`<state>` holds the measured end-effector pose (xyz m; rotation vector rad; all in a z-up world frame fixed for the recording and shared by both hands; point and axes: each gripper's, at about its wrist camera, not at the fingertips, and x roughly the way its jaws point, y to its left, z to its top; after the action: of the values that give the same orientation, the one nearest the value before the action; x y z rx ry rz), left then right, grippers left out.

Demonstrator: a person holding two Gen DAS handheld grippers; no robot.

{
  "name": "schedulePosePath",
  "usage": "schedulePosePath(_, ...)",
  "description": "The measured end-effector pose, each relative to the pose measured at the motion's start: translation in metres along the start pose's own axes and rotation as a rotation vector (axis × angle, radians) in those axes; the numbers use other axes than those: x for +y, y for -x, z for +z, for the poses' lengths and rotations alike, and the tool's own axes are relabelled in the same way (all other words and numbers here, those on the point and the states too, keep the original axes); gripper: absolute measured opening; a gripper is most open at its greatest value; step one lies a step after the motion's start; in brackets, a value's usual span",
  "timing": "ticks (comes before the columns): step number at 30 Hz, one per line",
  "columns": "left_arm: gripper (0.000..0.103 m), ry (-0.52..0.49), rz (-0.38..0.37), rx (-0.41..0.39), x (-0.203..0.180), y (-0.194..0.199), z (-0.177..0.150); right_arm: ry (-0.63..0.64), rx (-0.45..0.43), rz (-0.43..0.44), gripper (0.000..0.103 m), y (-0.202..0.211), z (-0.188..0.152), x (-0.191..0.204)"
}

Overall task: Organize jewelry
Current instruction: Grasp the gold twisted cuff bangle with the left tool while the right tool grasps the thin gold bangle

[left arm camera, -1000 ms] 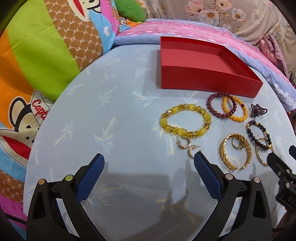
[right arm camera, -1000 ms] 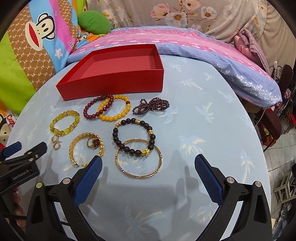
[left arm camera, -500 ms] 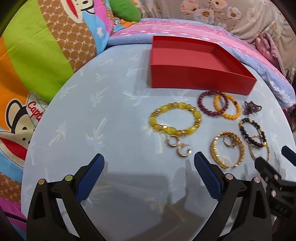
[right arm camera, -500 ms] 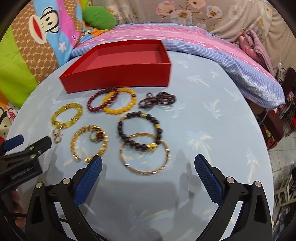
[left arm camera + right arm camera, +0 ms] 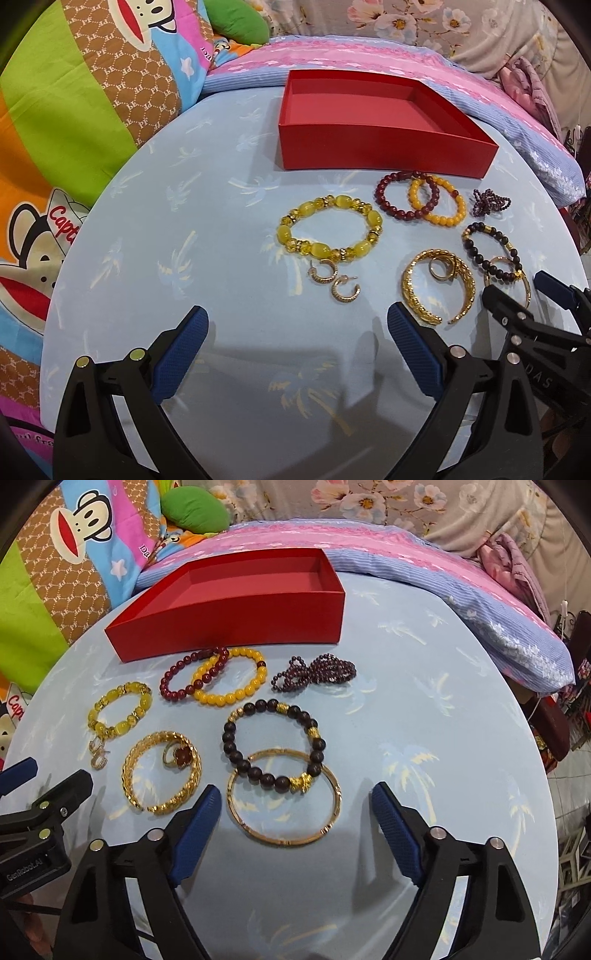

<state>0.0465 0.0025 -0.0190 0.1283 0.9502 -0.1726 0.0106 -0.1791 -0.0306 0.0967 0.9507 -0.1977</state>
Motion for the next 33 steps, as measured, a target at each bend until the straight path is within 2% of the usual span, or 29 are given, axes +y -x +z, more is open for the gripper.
schedulePosePath(5, 0.093, 0.015, -0.001, 0.005, 0.005, -0.002, 0.002, 0.025, -0.014, 0.019, 0.060, 0.001, 0.002, 0.004)
schedulePosePath(11, 0.093, 0.018, -0.012, 0.004, 0.003, 0.001, 0.002, 0.023, -0.006, 0.047, 0.060, 0.008, -0.005, 0.000)
schedulePosePath(16, 0.093, 0.004, -0.053, -0.008, -0.007, 0.008, 0.002, -0.019, 0.013, 0.113, 0.060, 0.020, -0.013, -0.011)
schedulePosePath(19, 0.093, -0.027, -0.060, -0.017, -0.018, 0.012, 0.000, -0.071, -0.008, 0.171, 0.060, 0.034, -0.013, -0.020)
schedulePosePath(23, 0.093, -0.039, -0.065, -0.018, -0.024, 0.014, -0.001, -0.048, -0.052, 0.147, 0.060, 0.046, -0.005, -0.020)
schedulePosePath(33, 0.095, -0.060, -0.100, -0.011, -0.035, 0.015, -0.003, -0.049, -0.083, 0.148, 0.060, 0.063, -0.010, -0.023)
